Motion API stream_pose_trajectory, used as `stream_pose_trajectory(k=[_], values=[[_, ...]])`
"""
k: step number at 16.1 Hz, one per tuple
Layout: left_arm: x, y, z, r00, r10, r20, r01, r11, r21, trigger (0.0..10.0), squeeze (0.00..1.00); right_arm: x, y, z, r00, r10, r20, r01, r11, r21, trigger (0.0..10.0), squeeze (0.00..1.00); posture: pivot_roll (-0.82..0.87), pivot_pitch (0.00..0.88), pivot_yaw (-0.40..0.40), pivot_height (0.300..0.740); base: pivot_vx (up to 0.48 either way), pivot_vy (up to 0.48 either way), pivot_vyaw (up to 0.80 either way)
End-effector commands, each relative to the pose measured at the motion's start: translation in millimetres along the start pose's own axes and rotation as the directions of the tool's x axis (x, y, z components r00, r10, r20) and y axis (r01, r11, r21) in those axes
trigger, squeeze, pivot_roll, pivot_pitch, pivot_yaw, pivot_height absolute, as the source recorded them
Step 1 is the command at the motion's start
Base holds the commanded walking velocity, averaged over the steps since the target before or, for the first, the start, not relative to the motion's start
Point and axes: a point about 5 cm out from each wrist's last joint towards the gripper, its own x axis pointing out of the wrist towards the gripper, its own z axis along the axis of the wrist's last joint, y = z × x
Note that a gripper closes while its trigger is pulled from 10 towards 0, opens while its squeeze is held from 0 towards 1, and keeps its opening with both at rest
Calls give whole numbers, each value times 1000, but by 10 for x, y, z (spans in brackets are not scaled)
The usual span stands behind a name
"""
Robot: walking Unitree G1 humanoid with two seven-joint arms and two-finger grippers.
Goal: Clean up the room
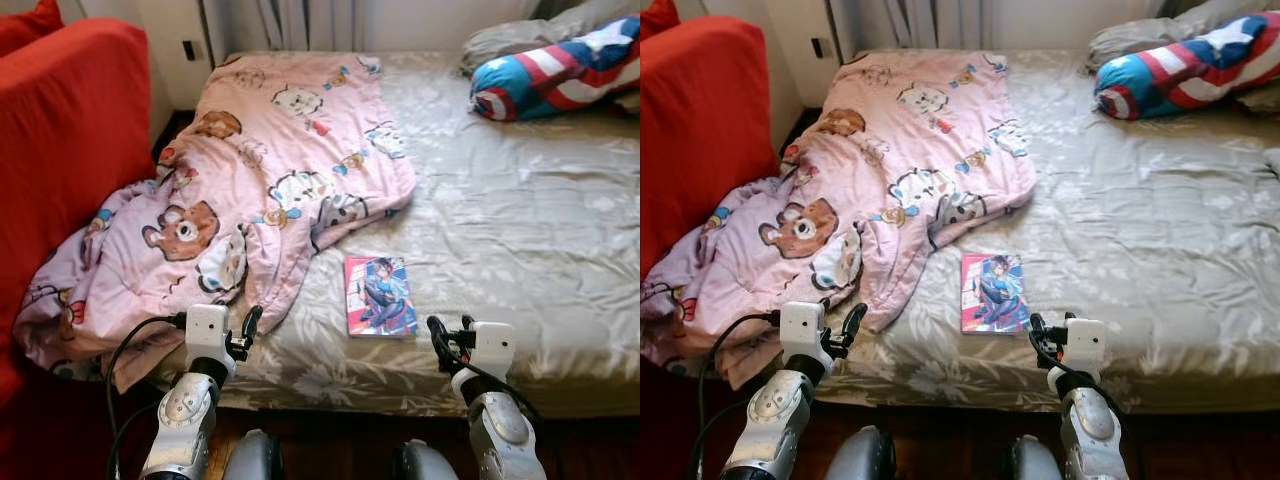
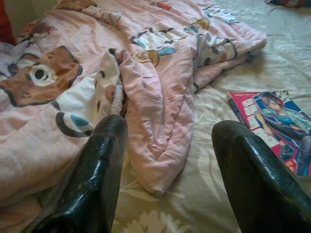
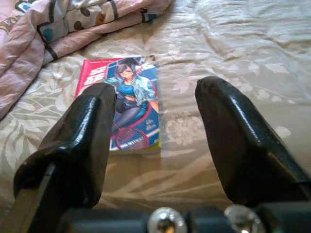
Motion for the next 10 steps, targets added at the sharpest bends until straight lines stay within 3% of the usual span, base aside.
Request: stream_pose_trajectory(k=[1,6,10], values=[[-18,15,-24,1000,6,-16,-6,1000,-1,10000,0,-9,2,2,1000,-3,0,3,1000,5,10000,0,-10,127,7,634,285,0,0],[-24,16,-22,1000,4,-13,-4,1000,0,10000,0,-18,27,-8,1000,4,-4,-4,1000,6,10000,0,-8,129,5,634,290,0,0],[-23,12,-17,1000,0,-10,0,1000,0,10000,0,-22,33,-10,1000,8,-6,-8,1000,7,10000,0,-9,129,7,634,0,0,0]])
